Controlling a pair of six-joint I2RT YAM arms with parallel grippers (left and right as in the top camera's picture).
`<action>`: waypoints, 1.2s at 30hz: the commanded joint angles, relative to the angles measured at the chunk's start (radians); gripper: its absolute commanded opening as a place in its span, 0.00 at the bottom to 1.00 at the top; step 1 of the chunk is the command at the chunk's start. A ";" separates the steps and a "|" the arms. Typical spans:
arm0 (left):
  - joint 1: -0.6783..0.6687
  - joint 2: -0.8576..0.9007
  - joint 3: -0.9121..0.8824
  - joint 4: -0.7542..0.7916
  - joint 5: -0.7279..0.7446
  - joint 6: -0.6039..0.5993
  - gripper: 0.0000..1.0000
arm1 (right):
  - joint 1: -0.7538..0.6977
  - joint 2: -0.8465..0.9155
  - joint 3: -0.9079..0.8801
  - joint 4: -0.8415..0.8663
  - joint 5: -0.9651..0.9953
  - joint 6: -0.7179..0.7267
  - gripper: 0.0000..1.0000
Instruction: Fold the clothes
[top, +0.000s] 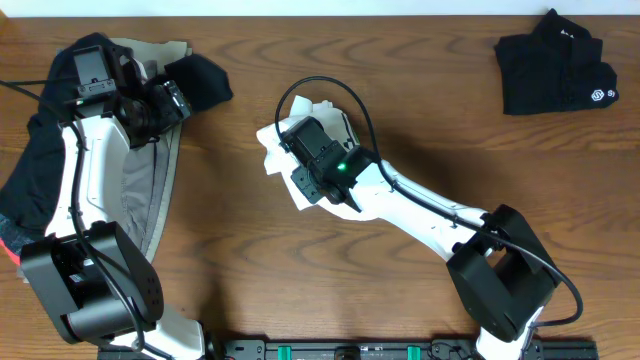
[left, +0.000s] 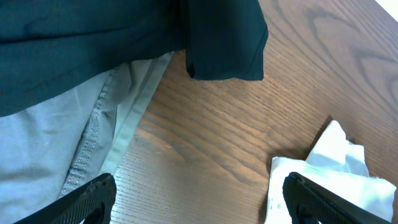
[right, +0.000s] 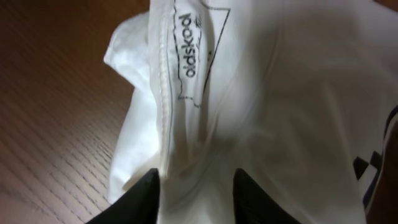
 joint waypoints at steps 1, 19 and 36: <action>0.002 0.007 -0.004 -0.004 0.012 0.013 0.87 | -0.001 0.013 0.005 0.004 0.018 0.006 0.36; 0.002 0.007 -0.004 -0.020 -0.035 0.013 0.87 | 0.000 0.096 0.103 -0.002 0.025 0.388 0.55; 0.002 0.007 -0.004 -0.068 -0.040 0.013 0.87 | 0.005 0.115 0.113 -0.040 0.028 0.396 0.01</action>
